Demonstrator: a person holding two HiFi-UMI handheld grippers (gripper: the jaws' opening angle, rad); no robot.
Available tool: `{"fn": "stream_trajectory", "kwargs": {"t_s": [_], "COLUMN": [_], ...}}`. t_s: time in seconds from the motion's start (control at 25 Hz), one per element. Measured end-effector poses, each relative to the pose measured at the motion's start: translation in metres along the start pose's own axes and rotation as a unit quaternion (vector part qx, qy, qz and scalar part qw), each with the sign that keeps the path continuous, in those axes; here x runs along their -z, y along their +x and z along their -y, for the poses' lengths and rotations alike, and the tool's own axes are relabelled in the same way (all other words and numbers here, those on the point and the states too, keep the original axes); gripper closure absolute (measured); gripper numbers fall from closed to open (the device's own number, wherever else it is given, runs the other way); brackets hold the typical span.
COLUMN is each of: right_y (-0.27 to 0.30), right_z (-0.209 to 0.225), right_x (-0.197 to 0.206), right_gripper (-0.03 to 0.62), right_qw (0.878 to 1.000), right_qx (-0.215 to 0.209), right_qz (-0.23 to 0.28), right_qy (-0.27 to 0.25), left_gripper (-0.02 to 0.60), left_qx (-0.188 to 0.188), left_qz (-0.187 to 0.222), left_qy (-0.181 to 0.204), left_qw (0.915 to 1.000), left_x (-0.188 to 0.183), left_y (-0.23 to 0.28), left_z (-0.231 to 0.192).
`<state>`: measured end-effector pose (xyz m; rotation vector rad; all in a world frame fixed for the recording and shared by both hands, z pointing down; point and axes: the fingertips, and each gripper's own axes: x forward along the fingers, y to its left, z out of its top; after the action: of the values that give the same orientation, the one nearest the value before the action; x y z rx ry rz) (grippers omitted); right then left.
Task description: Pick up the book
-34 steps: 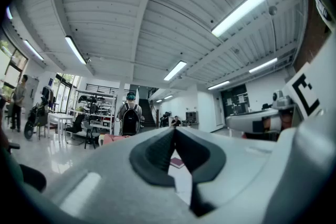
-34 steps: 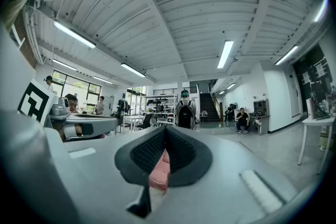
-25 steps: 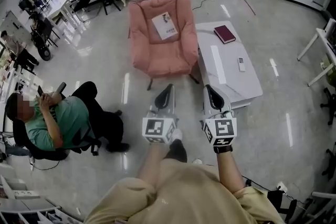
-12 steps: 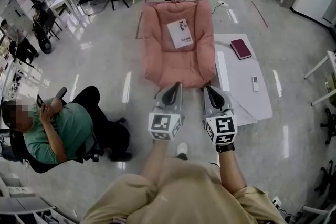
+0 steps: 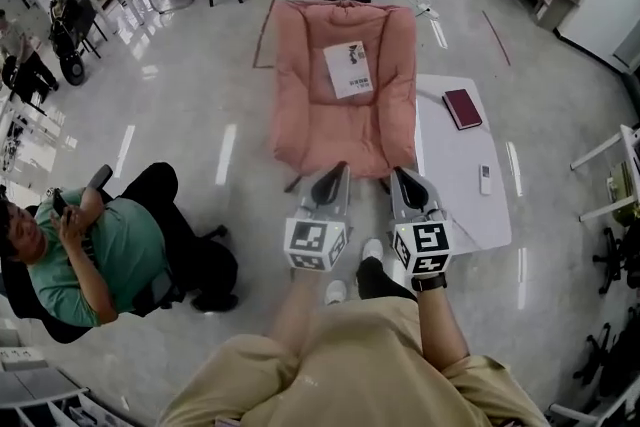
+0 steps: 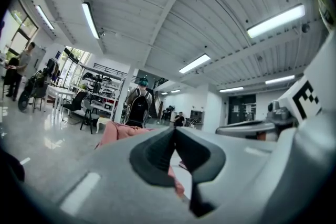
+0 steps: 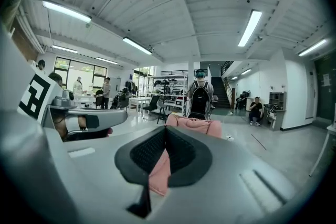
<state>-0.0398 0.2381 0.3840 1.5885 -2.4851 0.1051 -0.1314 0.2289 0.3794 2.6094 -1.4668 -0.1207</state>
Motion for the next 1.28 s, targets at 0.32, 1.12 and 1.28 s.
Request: {"fn": "stream_trajectory", "kwargs": {"t_s": [0.32, 1.12, 1.28], "right_y": [0.095, 0.297, 0.319], "right_z": [0.01, 0.227, 0.244], "right_x": [-0.001, -0.018, 0.011], "right_gripper": [0.589, 0.589, 0.589], "right_qw": [0.999, 0.993, 0.989], "right_qx": [-0.052, -0.074, -0.107], "right_qz": [-0.006, -0.003, -0.019], "right_qy": [0.015, 0.095, 0.104], "left_gripper": [0.578, 0.579, 0.58], "left_qx": [-0.034, -0.075, -0.069], "left_qz": [-0.031, -0.109, -0.142], "left_qy": [-0.008, 0.019, 0.011], "left_qw": [0.9989, 0.9911, 0.9873], "left_x": [0.007, 0.012, 0.046], "left_y": [0.059, 0.342, 0.36], "left_z": [-0.067, -0.117, -0.126]}}
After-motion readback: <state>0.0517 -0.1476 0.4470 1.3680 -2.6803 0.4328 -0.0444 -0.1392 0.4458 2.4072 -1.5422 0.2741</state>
